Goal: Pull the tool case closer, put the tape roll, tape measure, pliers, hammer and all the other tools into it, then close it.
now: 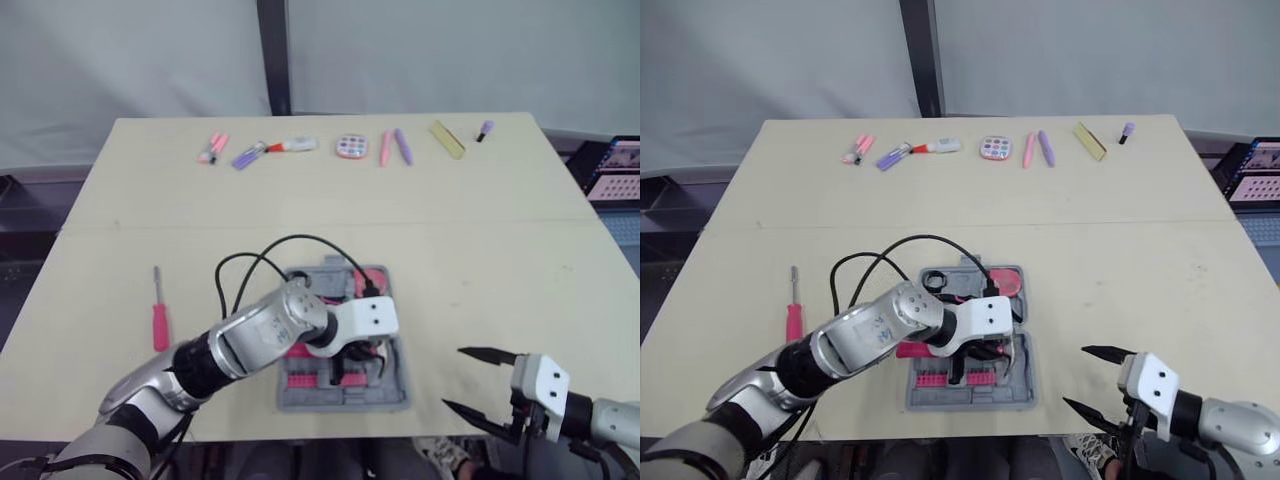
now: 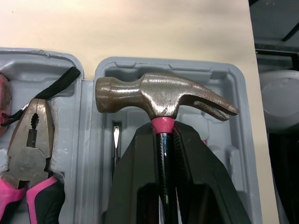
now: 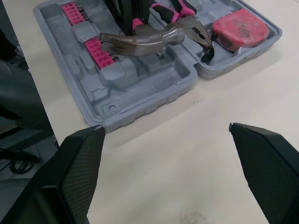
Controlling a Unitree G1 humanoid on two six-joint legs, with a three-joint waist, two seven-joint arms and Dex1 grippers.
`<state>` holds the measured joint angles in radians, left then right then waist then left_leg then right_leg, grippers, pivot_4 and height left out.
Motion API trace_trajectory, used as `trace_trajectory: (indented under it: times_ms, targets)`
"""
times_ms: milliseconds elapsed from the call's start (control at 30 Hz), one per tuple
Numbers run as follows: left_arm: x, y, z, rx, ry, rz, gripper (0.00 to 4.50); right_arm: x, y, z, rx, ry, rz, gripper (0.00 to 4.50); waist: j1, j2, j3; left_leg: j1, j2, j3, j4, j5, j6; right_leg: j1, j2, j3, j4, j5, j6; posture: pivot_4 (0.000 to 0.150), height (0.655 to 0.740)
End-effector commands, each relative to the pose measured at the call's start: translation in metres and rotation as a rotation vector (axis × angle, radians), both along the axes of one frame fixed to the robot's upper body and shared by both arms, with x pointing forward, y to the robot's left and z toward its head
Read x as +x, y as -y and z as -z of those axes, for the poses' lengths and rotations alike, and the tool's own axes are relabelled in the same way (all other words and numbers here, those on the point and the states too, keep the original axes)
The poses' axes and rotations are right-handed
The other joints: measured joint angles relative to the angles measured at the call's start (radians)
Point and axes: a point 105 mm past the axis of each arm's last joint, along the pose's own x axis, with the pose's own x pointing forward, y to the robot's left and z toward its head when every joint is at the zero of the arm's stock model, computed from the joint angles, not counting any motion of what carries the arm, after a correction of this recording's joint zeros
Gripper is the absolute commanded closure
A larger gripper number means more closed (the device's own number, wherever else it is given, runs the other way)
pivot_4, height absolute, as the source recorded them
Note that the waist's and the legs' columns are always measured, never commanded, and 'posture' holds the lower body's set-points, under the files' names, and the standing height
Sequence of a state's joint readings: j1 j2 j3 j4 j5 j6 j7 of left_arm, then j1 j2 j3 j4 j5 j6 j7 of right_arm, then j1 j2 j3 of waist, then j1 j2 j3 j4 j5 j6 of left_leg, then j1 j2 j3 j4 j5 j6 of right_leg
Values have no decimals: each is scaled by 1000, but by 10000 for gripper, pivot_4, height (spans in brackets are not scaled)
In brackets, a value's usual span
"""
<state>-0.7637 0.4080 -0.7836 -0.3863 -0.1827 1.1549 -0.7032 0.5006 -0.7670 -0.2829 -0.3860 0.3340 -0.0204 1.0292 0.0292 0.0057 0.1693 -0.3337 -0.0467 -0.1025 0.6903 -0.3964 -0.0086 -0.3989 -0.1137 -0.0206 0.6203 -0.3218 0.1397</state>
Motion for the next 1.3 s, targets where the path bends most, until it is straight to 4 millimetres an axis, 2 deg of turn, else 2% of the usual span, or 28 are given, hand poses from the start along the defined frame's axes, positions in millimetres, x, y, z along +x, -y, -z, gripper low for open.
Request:
trace_trajectory:
  times_ms: [33, 367, 800, 1300]
  targets:
    - [-2, 8, -2, -18, 25, 19, 44806, -2, -1, -7, -4, 22, -10, 0, 0, 0, 0, 0, 0, 0, 0, 0, 0, 0, 0, 0, 0, 0, 0, 1500, 7400]
    - [-3, 28, 9, -25, -2, 11, 44806, -1, -2, -7, -1, 34, 10, 0, 0, 0, 0, -1, -2, 0, 1, 0, 0, 0, 0, 0, 0, 0, 0, 1500, 7400]
    - [-5, 19, 15, 12, -21, 6, 44806, -1, -1, -7, 3, 39, 34, 0, 0, 0, 0, 0, -2, 0, 1, 0, 0, 0, 0, 0, 1, 0, 0, 1500, 7400]
    - [-2, 24, 20, 0, -31, 8, 44806, -1, -1, -7, 0, 47, 46, 0, 0, 0, 0, 0, -2, 0, 1, 0, 0, 0, 0, 0, 1, 0, 0, 1500, 7400]
